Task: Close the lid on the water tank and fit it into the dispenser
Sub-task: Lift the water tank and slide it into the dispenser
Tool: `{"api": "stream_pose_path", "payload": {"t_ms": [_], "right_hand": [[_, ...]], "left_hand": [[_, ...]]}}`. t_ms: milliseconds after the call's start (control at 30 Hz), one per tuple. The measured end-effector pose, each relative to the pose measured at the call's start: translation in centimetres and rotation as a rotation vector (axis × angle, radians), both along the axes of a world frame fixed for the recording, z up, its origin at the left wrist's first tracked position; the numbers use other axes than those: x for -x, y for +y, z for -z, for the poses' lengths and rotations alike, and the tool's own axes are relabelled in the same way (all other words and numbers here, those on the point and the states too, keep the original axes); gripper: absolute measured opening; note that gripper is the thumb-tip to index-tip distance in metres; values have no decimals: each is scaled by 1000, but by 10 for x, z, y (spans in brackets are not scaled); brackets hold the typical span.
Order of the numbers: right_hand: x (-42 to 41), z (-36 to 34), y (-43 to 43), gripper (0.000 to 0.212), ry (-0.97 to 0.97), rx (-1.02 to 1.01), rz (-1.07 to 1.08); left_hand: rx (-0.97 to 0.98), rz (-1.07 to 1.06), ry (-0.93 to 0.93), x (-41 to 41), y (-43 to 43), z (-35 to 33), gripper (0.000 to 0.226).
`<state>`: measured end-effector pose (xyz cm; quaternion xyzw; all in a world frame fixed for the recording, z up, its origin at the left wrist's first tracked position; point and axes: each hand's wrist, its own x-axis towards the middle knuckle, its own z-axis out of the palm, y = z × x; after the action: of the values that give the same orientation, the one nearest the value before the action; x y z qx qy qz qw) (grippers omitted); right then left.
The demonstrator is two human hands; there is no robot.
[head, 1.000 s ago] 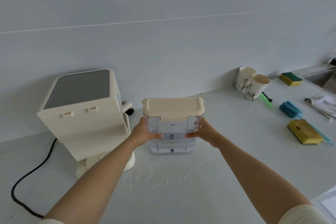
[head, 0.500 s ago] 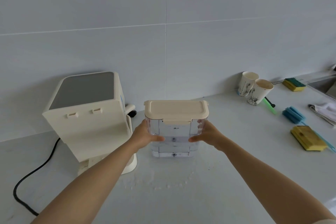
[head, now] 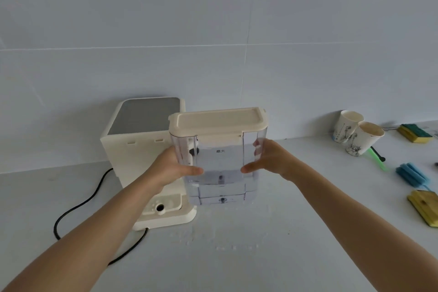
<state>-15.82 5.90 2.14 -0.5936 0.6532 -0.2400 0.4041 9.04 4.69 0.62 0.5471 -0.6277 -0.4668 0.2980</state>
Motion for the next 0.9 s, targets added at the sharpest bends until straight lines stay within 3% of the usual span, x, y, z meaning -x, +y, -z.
{"api": "stream_pose_path", "payload": {"t_ms": [200, 367, 433, 500, 900], "right_hand": [[-53, -21, -9, 86, -22, 35, -90], [-97, -30, -16, 53, -122, 63, -175], [-111, -32, -18, 42, -169, 75, -198], [-123, -34, -22, 44, -210, 74, -223], [-157, -22, -35, 49, -273, 57, -194]], "left_hand": [[17, -72, 32, -51, 16, -31, 37], [-11, -176, 14, -89, 19, -48, 50], [-30, -197, 16, -102, 17, -51, 45], [-50, -195, 28, -113, 15, -52, 33], [-119, -232, 71, -141, -1, -41, 35]]}}
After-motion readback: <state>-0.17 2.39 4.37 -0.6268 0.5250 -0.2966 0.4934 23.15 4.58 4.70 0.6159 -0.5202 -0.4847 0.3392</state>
